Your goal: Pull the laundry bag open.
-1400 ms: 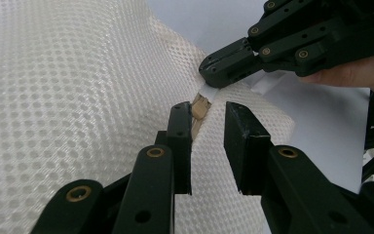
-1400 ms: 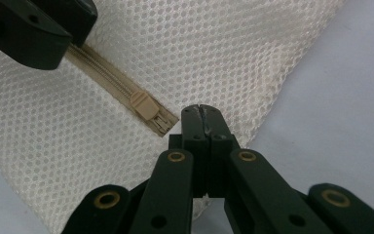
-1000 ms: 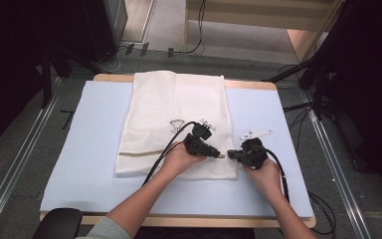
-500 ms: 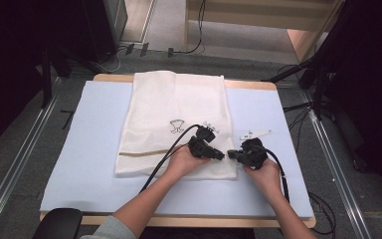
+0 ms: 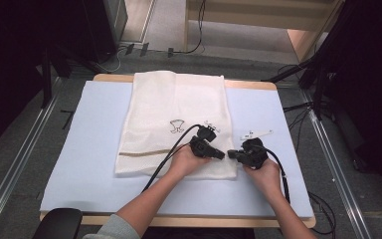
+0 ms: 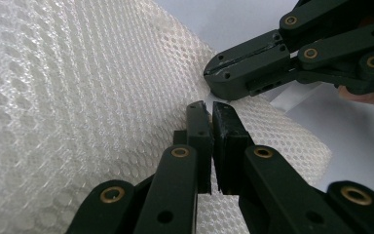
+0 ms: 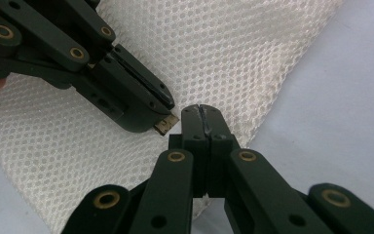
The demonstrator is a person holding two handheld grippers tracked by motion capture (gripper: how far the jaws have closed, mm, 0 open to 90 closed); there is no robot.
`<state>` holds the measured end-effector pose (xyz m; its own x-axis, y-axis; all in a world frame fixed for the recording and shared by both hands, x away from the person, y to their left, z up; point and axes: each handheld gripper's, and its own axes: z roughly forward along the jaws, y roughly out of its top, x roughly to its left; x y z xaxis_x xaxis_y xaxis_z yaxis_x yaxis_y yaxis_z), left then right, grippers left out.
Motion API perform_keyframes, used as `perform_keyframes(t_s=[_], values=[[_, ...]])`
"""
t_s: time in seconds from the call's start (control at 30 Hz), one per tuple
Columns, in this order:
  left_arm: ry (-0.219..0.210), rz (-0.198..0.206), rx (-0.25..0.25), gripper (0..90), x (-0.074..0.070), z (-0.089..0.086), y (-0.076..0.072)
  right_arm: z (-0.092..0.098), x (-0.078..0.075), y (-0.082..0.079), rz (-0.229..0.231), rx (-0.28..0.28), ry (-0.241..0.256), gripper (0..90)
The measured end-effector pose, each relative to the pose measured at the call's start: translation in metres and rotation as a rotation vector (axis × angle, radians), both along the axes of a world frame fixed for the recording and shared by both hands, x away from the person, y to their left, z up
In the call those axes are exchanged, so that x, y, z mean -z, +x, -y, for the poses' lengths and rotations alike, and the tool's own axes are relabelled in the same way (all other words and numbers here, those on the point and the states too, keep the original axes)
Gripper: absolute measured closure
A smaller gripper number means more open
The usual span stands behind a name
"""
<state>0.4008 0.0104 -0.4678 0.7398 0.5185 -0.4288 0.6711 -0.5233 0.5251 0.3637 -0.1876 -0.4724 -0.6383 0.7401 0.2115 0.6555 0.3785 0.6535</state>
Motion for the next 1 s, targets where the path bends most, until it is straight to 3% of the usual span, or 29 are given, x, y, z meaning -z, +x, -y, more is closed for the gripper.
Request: perform_keyframes(t_s=[0.33,0.5,0.57,0.7,0.8,1.0], values=[[-0.006,-0.047,-0.006,88.9,-0.002,-0.004,0.004,-0.004,0.000,-0.003,0.035,-0.013,-0.036,90.0],[-0.011,-0.073,-0.021,89.0,-0.007,-0.020,0.010,-0.005,-0.001,-0.004,0.057,-0.020,-0.060,90.0],[-0.010,-0.071,-0.015,89.0,-0.008,-0.024,0.010,-0.004,0.000,-0.003,0.046,-0.015,-0.040,90.0],[-0.006,-0.056,-0.006,89.0,-0.009,-0.026,0.006,-0.005,-0.001,-0.003,0.044,-0.011,-0.047,90.0],[-0.033,-0.082,-0.008,89.0,-0.009,-0.032,0.008,-0.005,-0.001,-0.004,0.048,-0.016,-0.055,90.0],[-0.011,-0.063,0.002,89.1,-0.011,-0.033,0.005,-0.006,-0.001,-0.003,0.051,-0.017,-0.054,90.0]])
